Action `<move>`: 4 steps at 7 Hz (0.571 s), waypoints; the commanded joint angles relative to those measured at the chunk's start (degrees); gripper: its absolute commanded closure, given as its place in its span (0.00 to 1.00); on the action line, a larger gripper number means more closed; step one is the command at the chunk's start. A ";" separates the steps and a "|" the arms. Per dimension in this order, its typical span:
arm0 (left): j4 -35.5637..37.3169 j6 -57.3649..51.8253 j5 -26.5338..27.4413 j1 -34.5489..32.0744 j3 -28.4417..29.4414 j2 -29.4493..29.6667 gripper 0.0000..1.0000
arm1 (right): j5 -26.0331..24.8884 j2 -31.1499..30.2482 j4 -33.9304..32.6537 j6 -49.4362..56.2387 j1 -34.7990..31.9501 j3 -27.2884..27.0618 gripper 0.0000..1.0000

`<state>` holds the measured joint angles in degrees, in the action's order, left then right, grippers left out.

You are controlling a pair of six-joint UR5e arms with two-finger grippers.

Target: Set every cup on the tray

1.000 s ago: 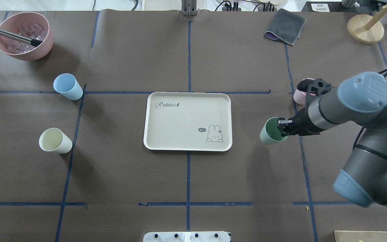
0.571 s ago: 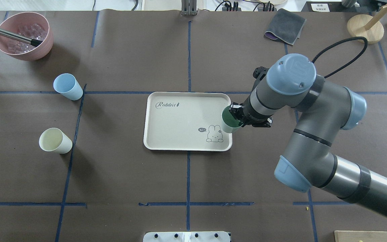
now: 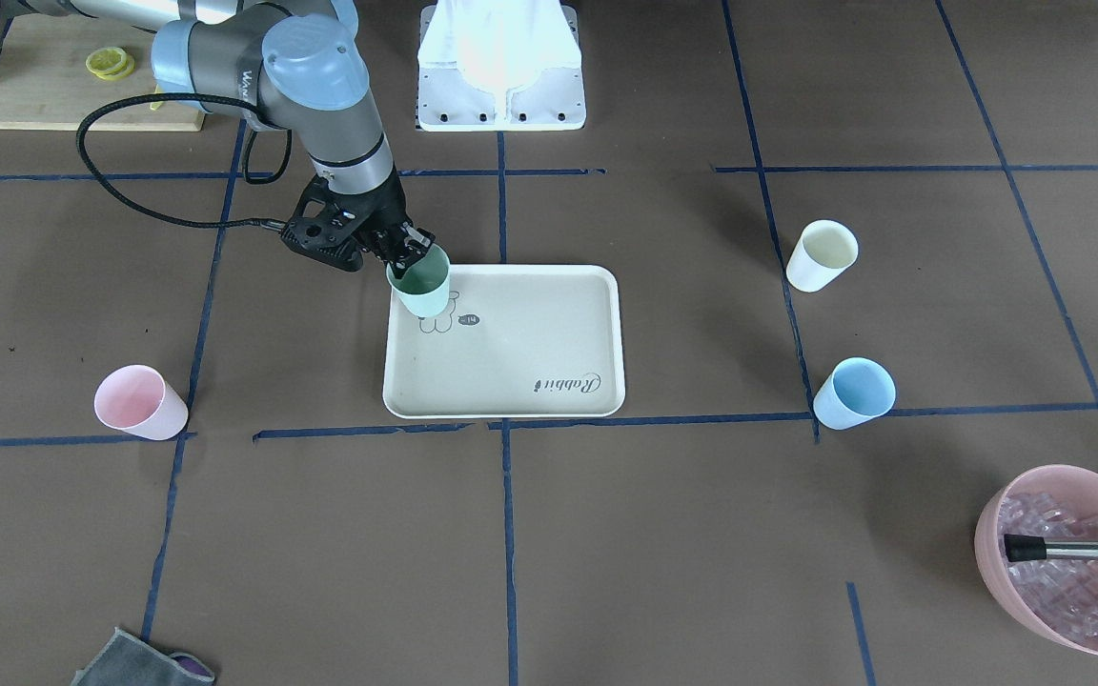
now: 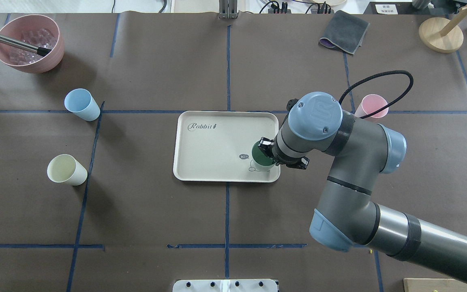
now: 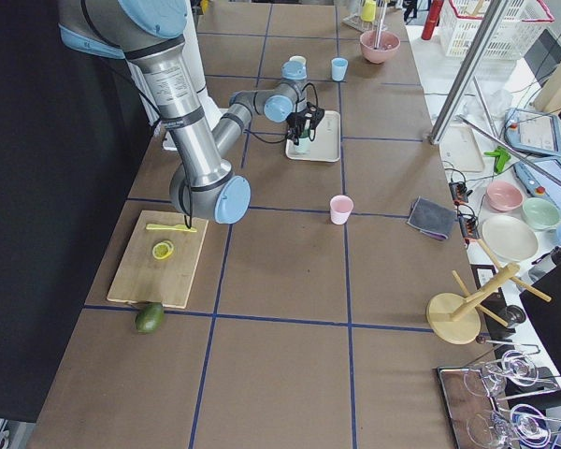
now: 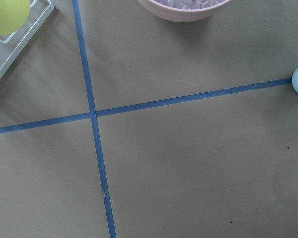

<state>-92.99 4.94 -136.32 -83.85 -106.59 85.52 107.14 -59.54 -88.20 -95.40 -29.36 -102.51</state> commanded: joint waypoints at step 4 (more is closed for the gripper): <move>0.00 0.33 -0.17 0.09 1.03 0.26 0.00 | 3.21 -0.84 -0.66 8.43 -6.02 -0.59 0.00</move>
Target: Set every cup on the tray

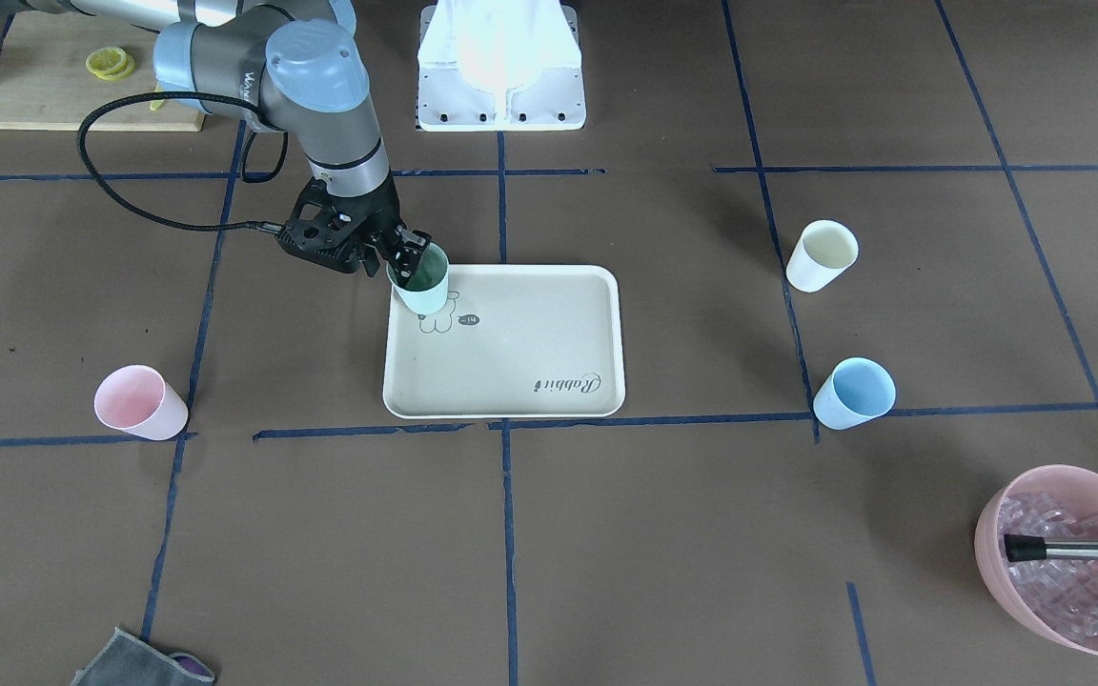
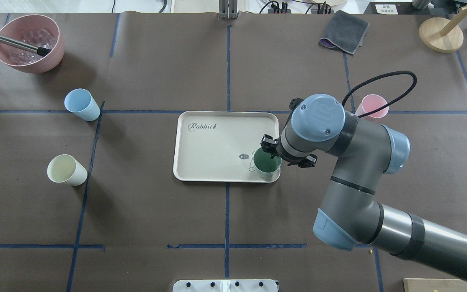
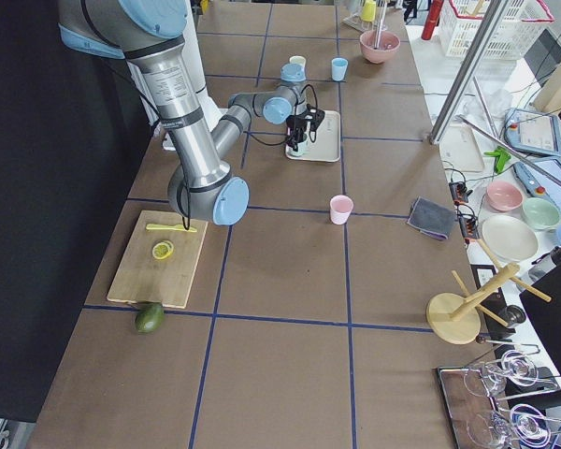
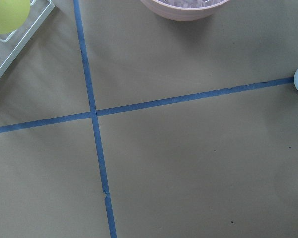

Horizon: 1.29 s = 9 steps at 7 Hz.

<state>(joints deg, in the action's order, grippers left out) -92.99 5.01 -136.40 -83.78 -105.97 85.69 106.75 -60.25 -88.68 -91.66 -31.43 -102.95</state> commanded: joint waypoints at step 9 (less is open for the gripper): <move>-0.26 38.42 9.02 18.97 5.33 18.17 0.00 | 25.00 -37.54 0.26 92.04 -46.15 -3.49 0.00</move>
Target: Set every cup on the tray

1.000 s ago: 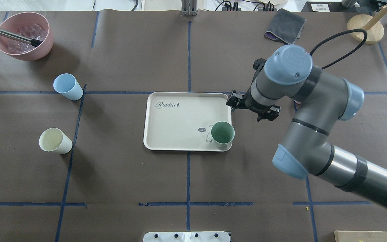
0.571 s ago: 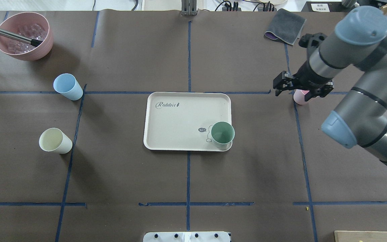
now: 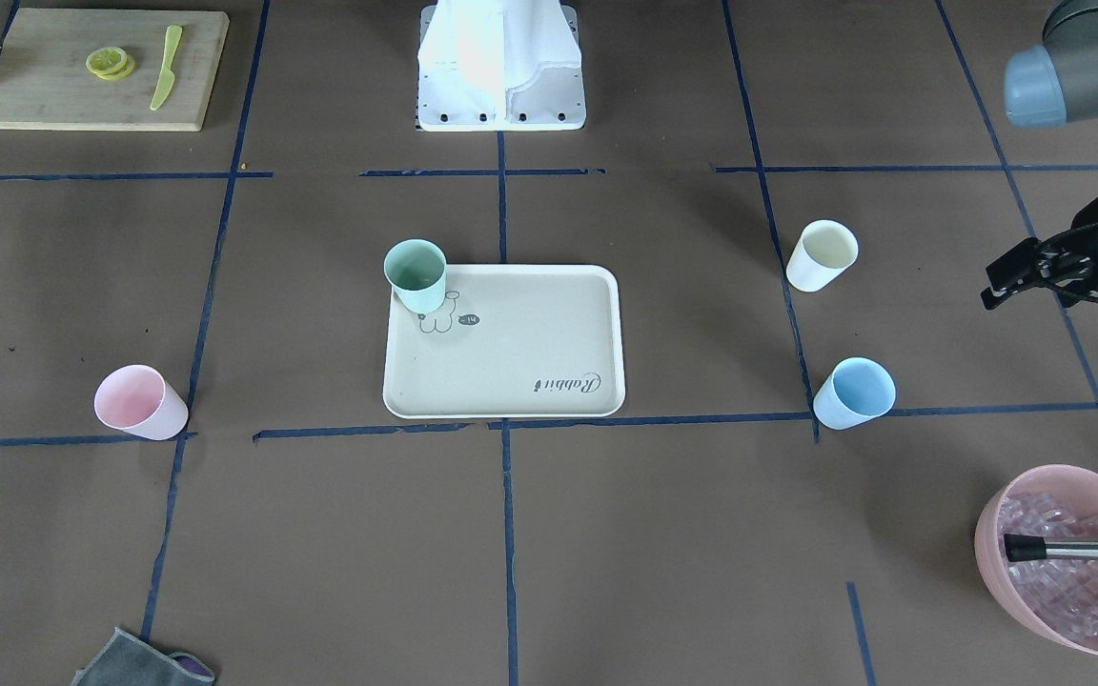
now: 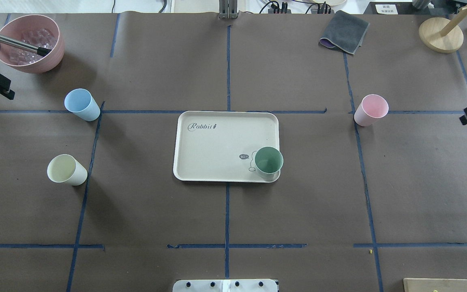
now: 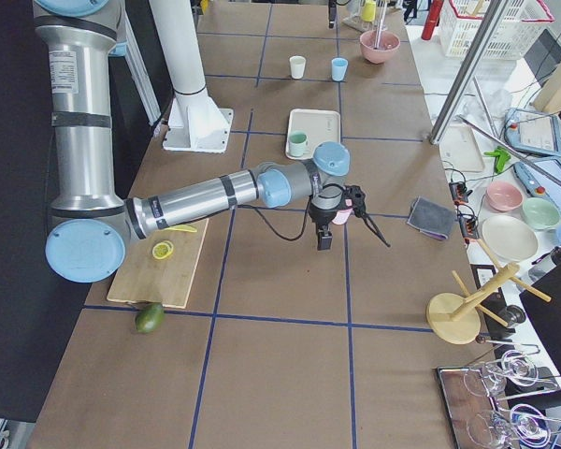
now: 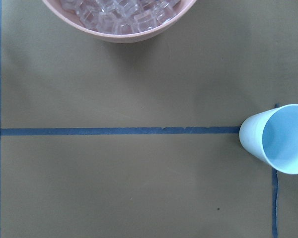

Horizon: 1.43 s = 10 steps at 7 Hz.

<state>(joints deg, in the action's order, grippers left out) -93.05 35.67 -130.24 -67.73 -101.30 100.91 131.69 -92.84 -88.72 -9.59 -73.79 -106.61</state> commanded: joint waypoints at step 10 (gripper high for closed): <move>-16.64 22.60 8.51 12.27 16.84 9.39 1.00 | -0.21 -5.07 0.48 8.98 -3.82 0.17 0.00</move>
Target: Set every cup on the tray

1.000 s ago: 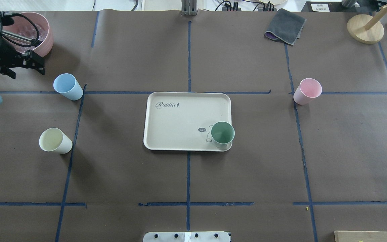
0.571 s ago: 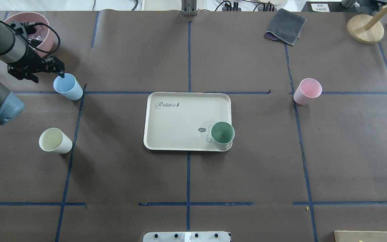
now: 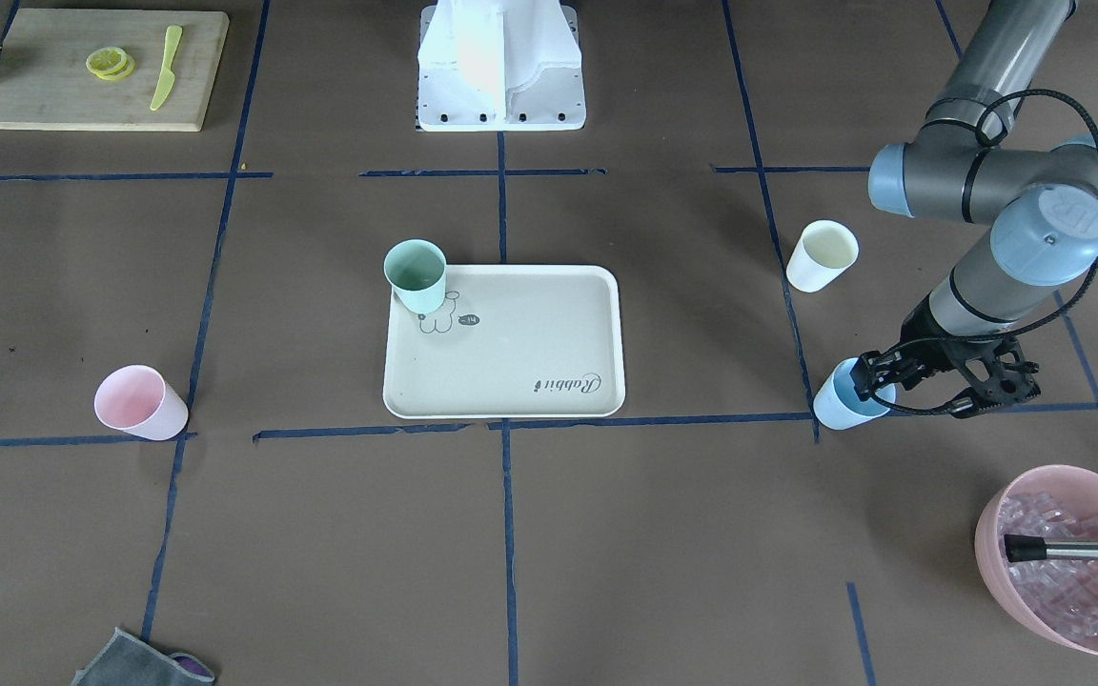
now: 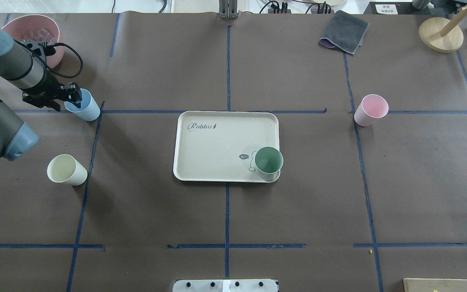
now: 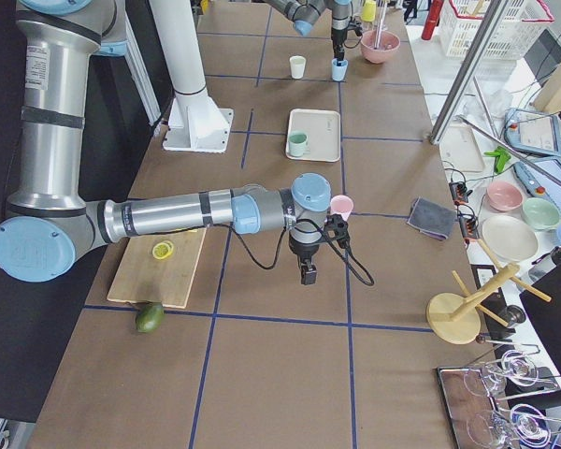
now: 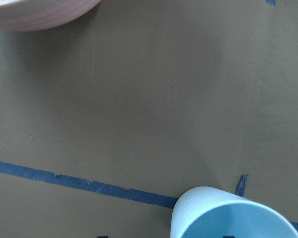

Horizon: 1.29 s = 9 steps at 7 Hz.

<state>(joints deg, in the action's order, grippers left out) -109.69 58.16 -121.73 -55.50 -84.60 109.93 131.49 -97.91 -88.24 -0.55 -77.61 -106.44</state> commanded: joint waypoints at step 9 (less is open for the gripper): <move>12.39 34.99 7.46 16.19 0.14 22.52 1.00 | 0.09 0.00 0.00 0.02 0.09 0.00 0.00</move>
<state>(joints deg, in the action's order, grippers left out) -98.86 90.37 -115.85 -42.08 -84.50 130.64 131.57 -97.91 -88.24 -0.53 -77.52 -106.44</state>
